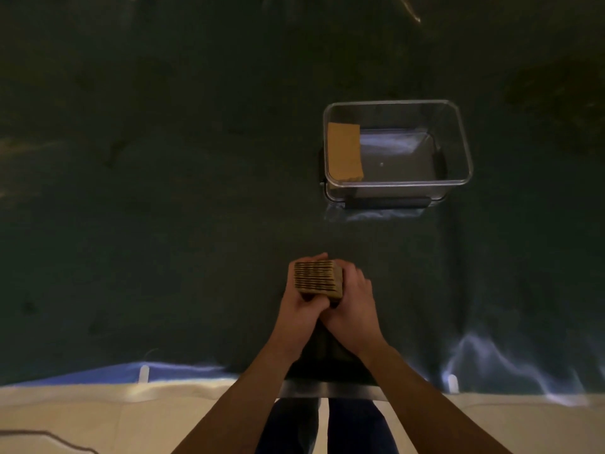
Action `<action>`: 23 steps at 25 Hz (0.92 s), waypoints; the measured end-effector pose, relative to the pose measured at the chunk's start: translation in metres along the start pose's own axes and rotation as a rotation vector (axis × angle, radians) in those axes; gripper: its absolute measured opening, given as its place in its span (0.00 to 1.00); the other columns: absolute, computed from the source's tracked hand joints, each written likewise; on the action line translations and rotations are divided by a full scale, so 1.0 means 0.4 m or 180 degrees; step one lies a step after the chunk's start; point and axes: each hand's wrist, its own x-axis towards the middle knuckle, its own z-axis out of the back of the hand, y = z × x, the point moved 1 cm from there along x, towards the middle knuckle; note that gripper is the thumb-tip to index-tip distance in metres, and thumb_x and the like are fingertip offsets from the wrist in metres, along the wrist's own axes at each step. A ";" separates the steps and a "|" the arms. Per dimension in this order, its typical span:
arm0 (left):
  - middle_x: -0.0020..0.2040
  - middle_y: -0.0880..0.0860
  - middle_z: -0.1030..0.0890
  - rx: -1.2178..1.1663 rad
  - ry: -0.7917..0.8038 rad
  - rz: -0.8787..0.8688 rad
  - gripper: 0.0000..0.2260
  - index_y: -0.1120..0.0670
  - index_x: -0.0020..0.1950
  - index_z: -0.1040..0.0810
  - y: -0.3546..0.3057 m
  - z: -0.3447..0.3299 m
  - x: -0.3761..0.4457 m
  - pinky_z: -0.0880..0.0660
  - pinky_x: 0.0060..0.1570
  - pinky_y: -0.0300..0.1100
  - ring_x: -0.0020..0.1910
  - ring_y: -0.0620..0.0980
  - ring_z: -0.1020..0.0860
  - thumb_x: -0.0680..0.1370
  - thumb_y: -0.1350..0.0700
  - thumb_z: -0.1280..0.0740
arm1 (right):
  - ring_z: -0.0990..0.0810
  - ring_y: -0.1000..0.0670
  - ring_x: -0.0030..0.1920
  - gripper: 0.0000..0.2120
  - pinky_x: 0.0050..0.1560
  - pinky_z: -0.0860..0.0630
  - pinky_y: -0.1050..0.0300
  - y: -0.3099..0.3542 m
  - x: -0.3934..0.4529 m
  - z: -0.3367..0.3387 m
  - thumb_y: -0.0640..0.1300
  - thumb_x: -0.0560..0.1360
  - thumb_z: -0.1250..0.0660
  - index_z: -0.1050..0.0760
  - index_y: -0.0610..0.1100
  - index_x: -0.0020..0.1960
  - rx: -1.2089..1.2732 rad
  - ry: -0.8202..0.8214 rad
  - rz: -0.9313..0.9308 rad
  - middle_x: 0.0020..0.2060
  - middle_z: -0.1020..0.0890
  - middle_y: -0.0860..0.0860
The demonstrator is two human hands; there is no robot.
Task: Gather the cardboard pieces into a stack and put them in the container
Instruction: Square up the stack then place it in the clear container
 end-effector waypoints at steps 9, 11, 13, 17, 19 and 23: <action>0.64 0.51 0.22 0.0330 -0.0086 -0.0188 0.28 0.54 0.67 0.30 0.015 0.026 -0.001 0.29 0.68 0.48 0.65 0.47 0.24 0.70 0.72 0.33 | 0.28 0.52 0.62 0.23 0.74 0.42 0.47 -0.011 0.011 -0.034 0.56 0.67 0.33 0.29 0.51 0.60 -0.0358 0.0068 0.0165 0.55 0.22 0.55; 0.66 0.51 0.23 0.0320 -0.0020 -0.0218 0.28 0.53 0.68 0.30 0.020 0.033 0.000 0.29 0.68 0.46 0.67 0.48 0.26 0.69 0.70 0.33 | 0.28 0.51 0.63 0.23 0.75 0.46 0.47 -0.016 0.013 -0.038 0.56 0.67 0.33 0.28 0.48 0.60 -0.0474 -0.0013 0.0218 0.55 0.22 0.54; 0.66 0.52 0.23 0.0215 -0.0025 -0.0116 0.28 0.54 0.68 0.30 0.028 0.035 0.003 0.30 0.68 0.48 0.66 0.49 0.25 0.70 0.71 0.33 | 0.29 0.51 0.64 0.25 0.76 0.50 0.48 -0.024 0.009 -0.044 0.57 0.68 0.35 0.27 0.48 0.61 -0.0619 0.0113 0.0204 0.57 0.22 0.54; 0.64 0.54 0.22 -0.0049 -0.0072 0.0026 0.27 0.56 0.69 0.29 0.042 0.039 0.009 0.28 0.67 0.48 0.65 0.50 0.24 0.70 0.71 0.34 | 0.29 0.51 0.64 0.25 0.76 0.50 0.50 -0.019 0.014 -0.042 0.57 0.69 0.36 0.27 0.48 0.62 -0.0695 0.0247 0.0222 0.58 0.22 0.53; 0.64 0.52 0.20 -0.0288 -0.0015 0.0061 0.28 0.55 0.69 0.28 0.046 0.044 0.014 0.26 0.64 0.44 0.65 0.50 0.23 0.69 0.69 0.34 | 0.27 0.52 0.62 0.24 0.73 0.40 0.51 -0.009 0.013 -0.030 0.54 0.68 0.32 0.29 0.49 0.62 -0.0393 0.0157 0.0210 0.57 0.22 0.53; 0.63 0.54 0.19 -0.0792 -0.0077 0.0377 0.27 0.58 0.66 0.24 0.034 0.040 0.030 0.29 0.66 0.48 0.66 0.55 0.24 0.66 0.67 0.33 | 0.26 0.50 0.56 0.28 0.54 0.26 0.54 0.031 0.023 0.003 0.45 0.67 0.27 0.35 0.50 0.64 -0.0183 0.0092 0.0413 0.57 0.24 0.50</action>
